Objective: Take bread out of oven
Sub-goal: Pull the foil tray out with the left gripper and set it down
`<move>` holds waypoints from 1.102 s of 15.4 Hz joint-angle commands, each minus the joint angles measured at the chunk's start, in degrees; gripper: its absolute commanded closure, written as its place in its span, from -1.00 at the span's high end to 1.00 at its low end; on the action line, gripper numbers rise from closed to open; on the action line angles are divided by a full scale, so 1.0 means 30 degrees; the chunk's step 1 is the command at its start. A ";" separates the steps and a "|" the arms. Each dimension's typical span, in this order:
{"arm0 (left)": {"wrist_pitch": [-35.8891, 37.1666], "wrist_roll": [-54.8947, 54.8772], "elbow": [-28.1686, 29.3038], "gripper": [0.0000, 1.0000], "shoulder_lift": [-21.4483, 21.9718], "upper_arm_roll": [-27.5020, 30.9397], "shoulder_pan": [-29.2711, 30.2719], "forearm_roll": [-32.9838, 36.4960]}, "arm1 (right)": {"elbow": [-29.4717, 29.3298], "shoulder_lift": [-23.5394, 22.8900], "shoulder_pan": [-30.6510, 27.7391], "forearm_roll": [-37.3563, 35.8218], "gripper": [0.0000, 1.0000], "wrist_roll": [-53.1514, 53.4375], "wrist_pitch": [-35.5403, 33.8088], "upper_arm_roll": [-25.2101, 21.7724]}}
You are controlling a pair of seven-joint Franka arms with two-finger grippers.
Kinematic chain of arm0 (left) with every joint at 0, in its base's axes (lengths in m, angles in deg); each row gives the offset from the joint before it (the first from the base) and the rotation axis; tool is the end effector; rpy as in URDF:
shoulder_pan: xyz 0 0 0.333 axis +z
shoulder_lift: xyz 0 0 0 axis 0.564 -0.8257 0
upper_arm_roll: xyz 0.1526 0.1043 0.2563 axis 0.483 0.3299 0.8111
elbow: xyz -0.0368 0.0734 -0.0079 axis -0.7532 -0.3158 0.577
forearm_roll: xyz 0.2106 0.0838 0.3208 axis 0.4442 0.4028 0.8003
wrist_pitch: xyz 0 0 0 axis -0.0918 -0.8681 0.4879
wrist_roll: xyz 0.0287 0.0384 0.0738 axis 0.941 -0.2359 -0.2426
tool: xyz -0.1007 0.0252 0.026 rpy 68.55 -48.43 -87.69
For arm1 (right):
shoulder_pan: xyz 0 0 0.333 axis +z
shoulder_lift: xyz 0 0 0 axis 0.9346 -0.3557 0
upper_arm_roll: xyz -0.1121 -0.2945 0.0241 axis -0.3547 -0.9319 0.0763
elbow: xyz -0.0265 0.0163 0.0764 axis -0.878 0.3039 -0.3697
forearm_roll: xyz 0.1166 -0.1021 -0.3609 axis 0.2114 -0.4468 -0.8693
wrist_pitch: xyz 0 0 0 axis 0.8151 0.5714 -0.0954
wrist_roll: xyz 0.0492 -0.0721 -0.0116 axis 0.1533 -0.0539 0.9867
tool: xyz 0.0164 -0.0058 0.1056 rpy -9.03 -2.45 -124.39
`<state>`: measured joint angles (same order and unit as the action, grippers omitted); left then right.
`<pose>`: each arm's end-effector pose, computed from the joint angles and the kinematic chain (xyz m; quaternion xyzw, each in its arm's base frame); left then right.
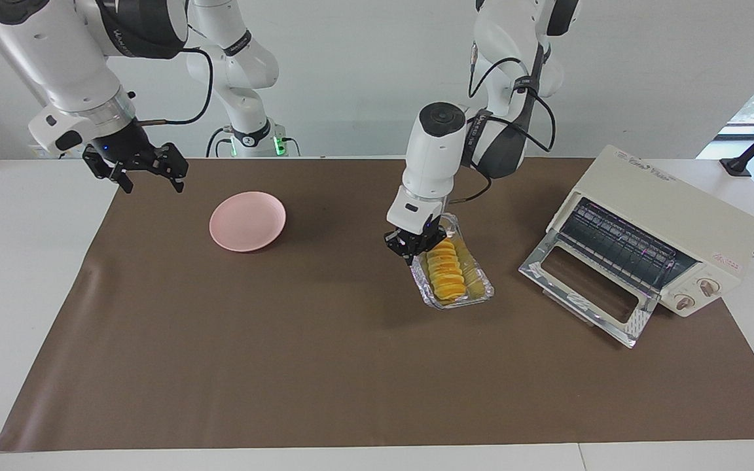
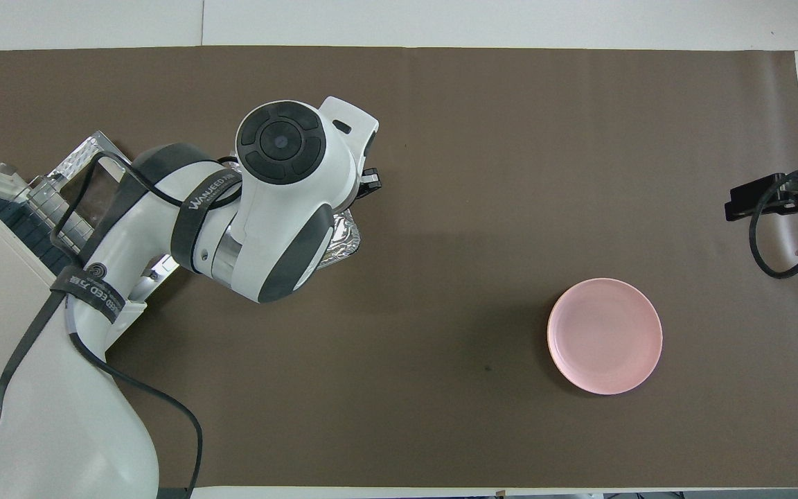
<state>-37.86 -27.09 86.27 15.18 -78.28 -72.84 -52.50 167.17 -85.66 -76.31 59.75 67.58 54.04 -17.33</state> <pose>0.5455 -0.4047 0.4426 0.9953 0.0584 0.0580 0.0506 0.5536 -0.0259 0.5996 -0.9997 0.0092 0.0207 0.0025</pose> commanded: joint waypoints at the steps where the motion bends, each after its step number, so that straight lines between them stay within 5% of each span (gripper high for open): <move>1: -0.1501 -0.1493 0.0818 -1.00 -0.0041 0.0354 -0.1458 -0.0314 | 0.0245 0.0246 -0.0224 -0.0270 1.00 -0.0380 -0.0117 0.0132; 17: 0.0838 0.0316 -0.3103 -1.00 -0.5050 0.0618 -0.5798 0.0646 | 0.0245 0.0246 -0.0224 -0.0270 1.00 -0.0380 -0.0117 0.0132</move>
<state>-37.10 -26.63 79.93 1.71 -77.80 -88.40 -52.39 167.17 -85.66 -76.31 59.75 67.58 54.04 -17.33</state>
